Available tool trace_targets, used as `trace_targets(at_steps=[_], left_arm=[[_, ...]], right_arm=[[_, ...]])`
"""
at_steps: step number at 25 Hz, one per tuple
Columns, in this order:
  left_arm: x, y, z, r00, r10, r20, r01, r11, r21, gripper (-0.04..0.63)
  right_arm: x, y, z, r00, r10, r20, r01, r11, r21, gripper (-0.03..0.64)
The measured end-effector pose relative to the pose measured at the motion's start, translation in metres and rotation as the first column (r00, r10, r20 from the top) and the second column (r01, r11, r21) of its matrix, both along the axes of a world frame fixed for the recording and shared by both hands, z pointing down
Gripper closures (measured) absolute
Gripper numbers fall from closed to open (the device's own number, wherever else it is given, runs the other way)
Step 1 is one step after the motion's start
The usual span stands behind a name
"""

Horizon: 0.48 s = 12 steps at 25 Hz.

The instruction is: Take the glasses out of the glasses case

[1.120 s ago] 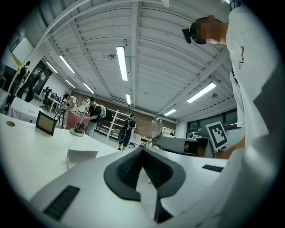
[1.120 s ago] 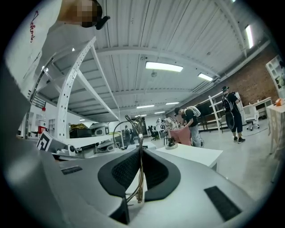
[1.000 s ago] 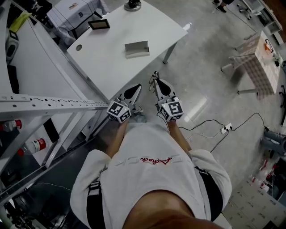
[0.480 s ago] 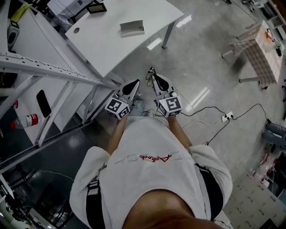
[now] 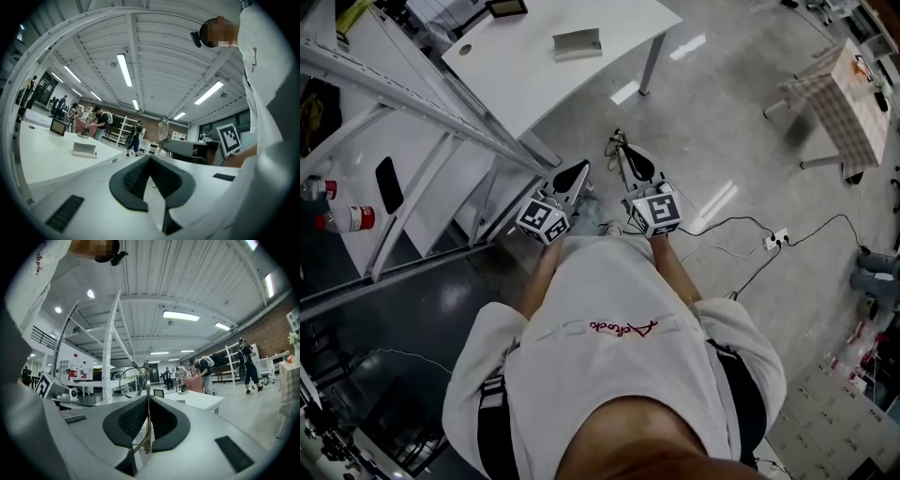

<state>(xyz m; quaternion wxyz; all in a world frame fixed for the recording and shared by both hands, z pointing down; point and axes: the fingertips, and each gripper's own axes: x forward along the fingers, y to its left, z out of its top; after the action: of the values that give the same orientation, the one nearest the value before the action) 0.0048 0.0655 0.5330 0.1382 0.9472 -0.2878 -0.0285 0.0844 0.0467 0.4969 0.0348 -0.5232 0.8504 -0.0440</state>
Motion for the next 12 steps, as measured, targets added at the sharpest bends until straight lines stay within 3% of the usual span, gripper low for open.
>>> trace_targets(at_steps=[12], left_arm=[[-0.001, 0.036, 0.001, 1.0, 0.007, -0.012, -0.006, 1.0, 0.025, 0.581]], right_arm=[[-0.009, 0.036, -0.009, 0.999, -0.023, -0.03, 0.024, 0.999, 0.038, 0.601]])
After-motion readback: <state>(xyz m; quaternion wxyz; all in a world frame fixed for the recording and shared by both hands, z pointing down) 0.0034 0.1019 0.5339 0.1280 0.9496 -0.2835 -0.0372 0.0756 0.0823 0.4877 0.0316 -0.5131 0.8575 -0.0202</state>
